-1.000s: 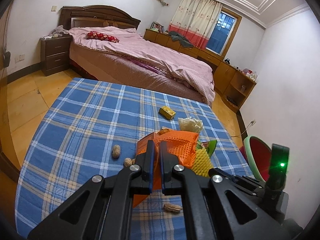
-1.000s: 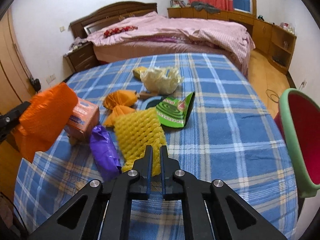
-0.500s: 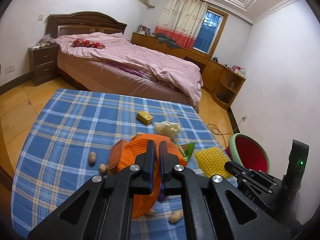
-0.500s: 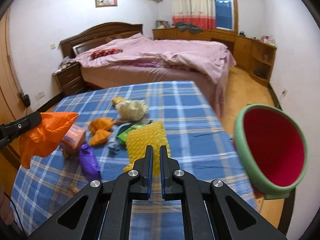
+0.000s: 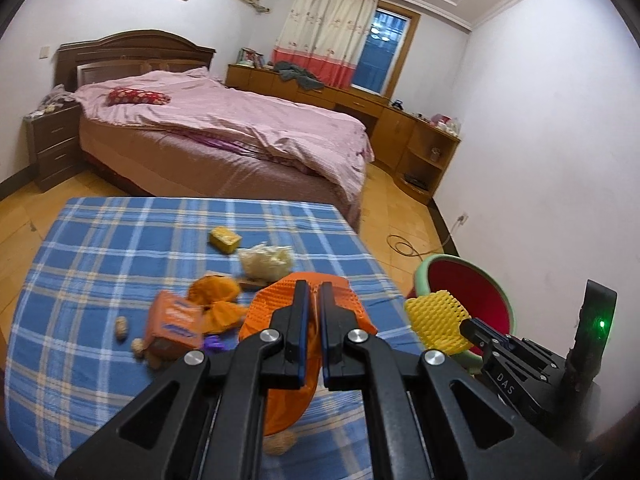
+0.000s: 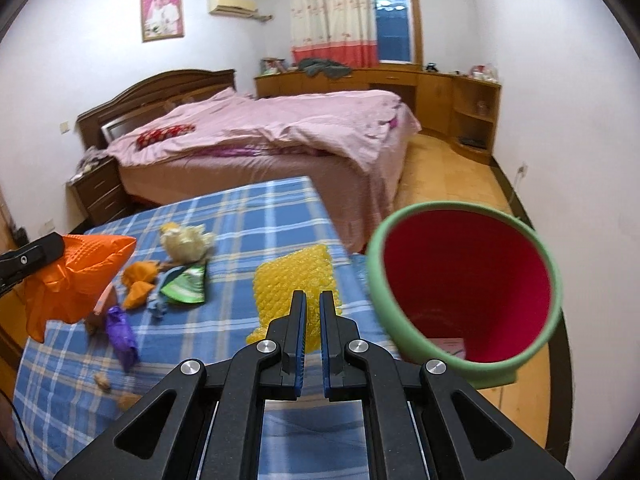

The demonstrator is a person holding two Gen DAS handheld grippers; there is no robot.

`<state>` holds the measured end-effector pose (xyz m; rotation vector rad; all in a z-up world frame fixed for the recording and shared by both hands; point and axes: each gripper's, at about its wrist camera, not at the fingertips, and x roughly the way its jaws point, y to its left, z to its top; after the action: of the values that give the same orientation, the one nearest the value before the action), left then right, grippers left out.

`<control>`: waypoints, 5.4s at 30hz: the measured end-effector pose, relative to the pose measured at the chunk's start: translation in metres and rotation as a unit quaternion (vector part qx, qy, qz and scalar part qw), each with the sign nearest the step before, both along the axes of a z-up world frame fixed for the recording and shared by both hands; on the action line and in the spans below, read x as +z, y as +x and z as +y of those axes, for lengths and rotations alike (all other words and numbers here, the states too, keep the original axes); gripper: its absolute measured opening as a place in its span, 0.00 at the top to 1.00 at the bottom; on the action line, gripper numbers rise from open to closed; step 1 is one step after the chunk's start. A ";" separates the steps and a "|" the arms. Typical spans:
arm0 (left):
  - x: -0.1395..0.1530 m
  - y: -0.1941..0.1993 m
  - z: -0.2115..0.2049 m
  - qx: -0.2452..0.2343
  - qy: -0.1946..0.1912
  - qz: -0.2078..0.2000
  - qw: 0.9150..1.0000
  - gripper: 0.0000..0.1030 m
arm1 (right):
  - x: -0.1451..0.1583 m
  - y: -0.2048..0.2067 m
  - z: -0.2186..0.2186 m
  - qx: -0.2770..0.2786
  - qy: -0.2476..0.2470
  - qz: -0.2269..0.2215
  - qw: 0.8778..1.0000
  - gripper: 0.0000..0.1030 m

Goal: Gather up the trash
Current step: 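Carry both items over the red bucket and open both tools, then move both tools back toward the orange box on the bed, then grasp the orange printed box with the left tool while the right tool grasps the green packet, then carry both items over the red bucket and open both tools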

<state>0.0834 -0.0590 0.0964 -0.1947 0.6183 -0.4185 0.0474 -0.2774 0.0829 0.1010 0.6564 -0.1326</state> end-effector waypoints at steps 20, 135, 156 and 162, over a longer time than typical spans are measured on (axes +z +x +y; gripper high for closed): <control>0.003 0.035 -0.143 -0.123 0.025 0.001 0.992 0.97 | -0.008 -0.014 -0.112 -0.122 -0.017 0.010 0.992 0.94; -0.103 0.067 0.077 0.114 0.024 0.134 0.984 0.43 | -0.050 0.095 0.053 0.093 0.093 0.099 0.986 0.43; -0.099 0.063 0.081 0.107 0.006 0.111 0.988 0.51 | -0.074 0.130 0.076 0.125 0.096 0.117 0.980 0.95; -0.086 0.052 0.080 0.106 0.004 0.095 0.990 0.51 | -0.060 0.112 0.071 0.122 0.100 0.091 0.983 0.97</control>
<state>0.1359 0.0210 0.0104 -0.2919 0.7777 -0.1928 0.1592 -0.2066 0.0229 0.2034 0.8590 0.1628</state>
